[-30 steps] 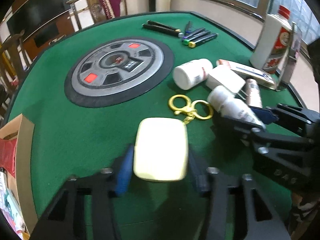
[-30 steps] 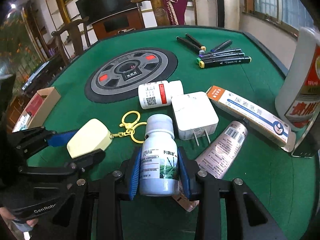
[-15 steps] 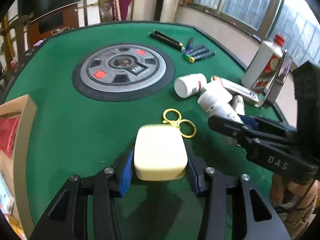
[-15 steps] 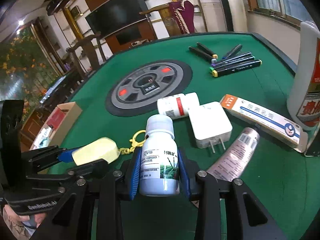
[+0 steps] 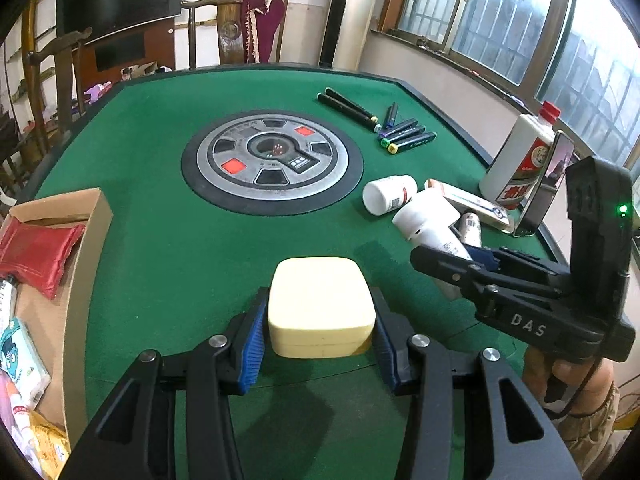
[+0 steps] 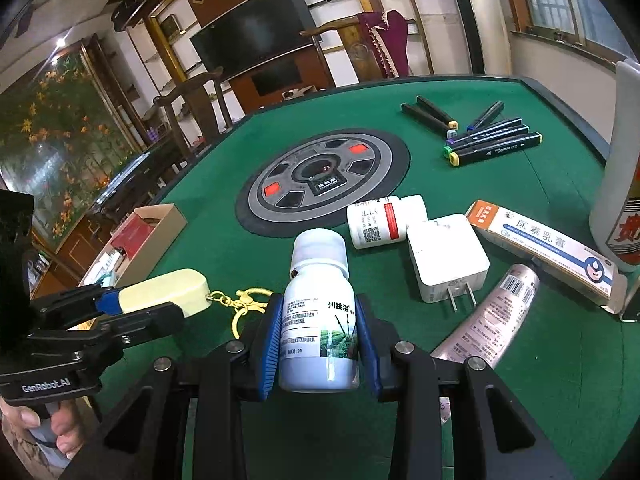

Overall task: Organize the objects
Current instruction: 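Lift the soap box with the left gripper while the right holds the white bottle, then carry the soap box with the left gripper while the right carries the green-label bottle toward the tray, then lower the soap box into the tray and open the left gripper while the right releases the bottle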

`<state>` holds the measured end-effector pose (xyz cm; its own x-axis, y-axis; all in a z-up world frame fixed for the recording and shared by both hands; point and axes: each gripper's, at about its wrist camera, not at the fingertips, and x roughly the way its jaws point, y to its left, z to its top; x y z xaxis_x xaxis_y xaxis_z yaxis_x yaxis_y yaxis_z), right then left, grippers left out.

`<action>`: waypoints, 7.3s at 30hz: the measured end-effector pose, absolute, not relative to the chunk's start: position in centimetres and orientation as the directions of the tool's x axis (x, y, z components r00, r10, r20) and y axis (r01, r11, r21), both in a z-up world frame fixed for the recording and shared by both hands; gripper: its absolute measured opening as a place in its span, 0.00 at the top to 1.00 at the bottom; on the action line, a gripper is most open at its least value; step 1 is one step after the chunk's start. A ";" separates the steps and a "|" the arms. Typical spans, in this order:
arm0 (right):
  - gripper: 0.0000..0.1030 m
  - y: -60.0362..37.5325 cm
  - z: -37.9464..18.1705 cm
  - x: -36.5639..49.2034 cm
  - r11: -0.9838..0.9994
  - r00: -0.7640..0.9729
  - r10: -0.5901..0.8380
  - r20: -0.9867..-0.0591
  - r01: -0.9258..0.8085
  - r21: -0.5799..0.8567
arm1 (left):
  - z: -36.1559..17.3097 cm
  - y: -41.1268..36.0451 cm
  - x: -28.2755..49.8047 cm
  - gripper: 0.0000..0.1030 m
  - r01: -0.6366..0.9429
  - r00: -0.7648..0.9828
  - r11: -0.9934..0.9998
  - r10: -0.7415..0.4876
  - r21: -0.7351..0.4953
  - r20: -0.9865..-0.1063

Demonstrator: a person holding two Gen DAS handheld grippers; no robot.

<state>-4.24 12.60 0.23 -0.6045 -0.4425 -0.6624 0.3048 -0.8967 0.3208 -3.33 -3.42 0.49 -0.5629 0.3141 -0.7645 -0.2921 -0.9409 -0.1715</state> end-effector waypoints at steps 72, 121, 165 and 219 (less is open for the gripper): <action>0.64 8.0 1.3 -2.6 -0.869 -0.597 -0.491 -0.634 0.390 0.306 | 3.2 -8.2 -1.5 0.56 -0.196 -0.651 -0.968 0.249 -0.158 -0.717; 0.64 0.8 3.1 -1.2 -0.822 -0.557 -0.537 -0.633 0.513 0.246 | 4.1 -14.1 0.8 0.56 -0.095 -0.696 -0.978 0.199 -0.186 -0.690; 0.64 -2.8 3.4 -0.8 -0.794 -0.530 -0.559 -0.638 0.564 0.228 | 4.6 -19.5 2.4 0.55 0.016 -0.719 -0.988 0.093 -0.151 -0.689; 0.64 -8.5 2.8 -1.4 -0.715 -0.406 -0.633 -0.659 0.632 0.299 | -3.0 -25.5 -7.3 0.54 0.069 -0.428 -0.992 0.070 -0.110 -0.901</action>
